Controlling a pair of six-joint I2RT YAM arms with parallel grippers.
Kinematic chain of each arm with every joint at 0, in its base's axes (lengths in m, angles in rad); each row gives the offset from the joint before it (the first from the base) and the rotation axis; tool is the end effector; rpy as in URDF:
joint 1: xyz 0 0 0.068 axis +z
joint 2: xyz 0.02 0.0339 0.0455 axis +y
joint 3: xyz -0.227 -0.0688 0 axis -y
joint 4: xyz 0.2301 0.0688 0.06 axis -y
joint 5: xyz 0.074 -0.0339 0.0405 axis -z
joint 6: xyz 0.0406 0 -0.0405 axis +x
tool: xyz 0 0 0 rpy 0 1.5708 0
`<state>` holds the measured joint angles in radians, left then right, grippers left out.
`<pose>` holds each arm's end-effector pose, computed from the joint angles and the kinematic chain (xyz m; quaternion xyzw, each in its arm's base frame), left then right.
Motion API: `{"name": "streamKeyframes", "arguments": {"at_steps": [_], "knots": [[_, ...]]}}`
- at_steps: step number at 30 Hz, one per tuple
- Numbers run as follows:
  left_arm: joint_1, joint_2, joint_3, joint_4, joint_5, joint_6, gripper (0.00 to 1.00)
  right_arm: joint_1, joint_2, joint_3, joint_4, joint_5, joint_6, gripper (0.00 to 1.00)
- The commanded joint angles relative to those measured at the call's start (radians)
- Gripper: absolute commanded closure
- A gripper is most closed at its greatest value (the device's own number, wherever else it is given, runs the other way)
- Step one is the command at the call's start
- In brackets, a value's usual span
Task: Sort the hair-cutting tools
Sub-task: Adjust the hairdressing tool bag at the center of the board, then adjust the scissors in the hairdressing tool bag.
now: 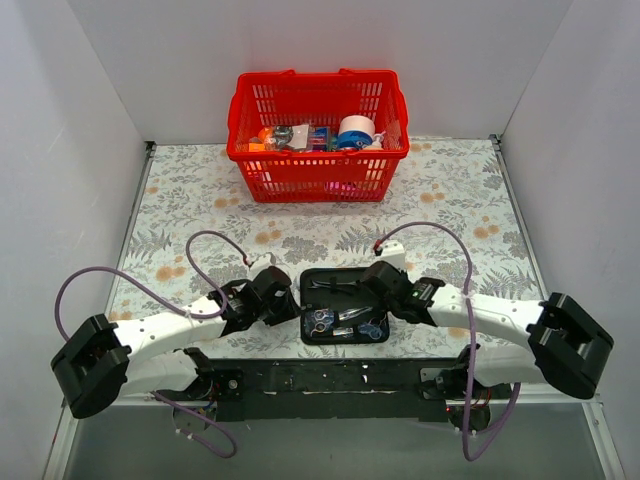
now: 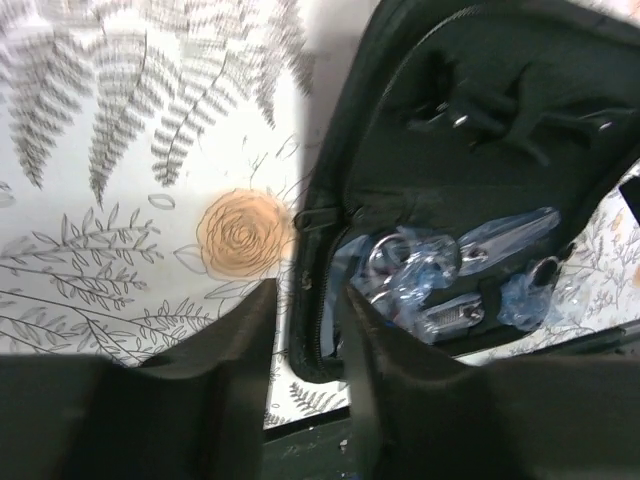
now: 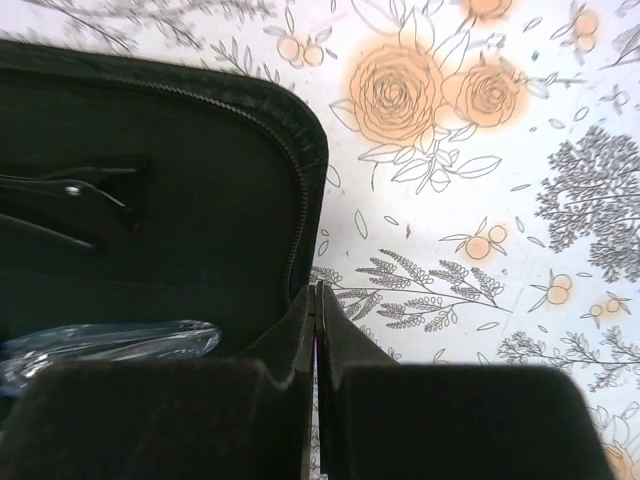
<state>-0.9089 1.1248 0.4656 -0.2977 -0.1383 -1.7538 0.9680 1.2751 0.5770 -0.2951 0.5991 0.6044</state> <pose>0.1313 -0.1595 0.1314 -0.4089 0.8588 -0.2772 0.1355 0.1478 0.1743 0.1386 -0.0829 0.9160 -0.0073 0.3924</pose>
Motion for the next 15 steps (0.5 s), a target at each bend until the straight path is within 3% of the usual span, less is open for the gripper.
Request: {"name": "streamKeyframes", "arguments": {"at_steps": [1,3,7,15], "knots": [[-0.002,-0.030,0.158,-0.237,-0.171,0.010,0.63,0.006,-0.120,0.079,-0.111,0.022,-0.035,0.99],[-0.002,-0.031,0.221,-0.265,-0.185,0.014,0.49,0.006,-0.184,0.081,-0.142,-0.010,-0.051,0.99],[-0.002,-0.020,0.248,-0.198,-0.121,0.036,0.33,0.006,-0.276,0.057,-0.118,-0.149,-0.092,0.99],[-0.002,0.072,0.209,-0.029,0.020,0.027,0.28,0.006,-0.296,-0.075,0.003,-0.393,-0.071,0.99]]}}
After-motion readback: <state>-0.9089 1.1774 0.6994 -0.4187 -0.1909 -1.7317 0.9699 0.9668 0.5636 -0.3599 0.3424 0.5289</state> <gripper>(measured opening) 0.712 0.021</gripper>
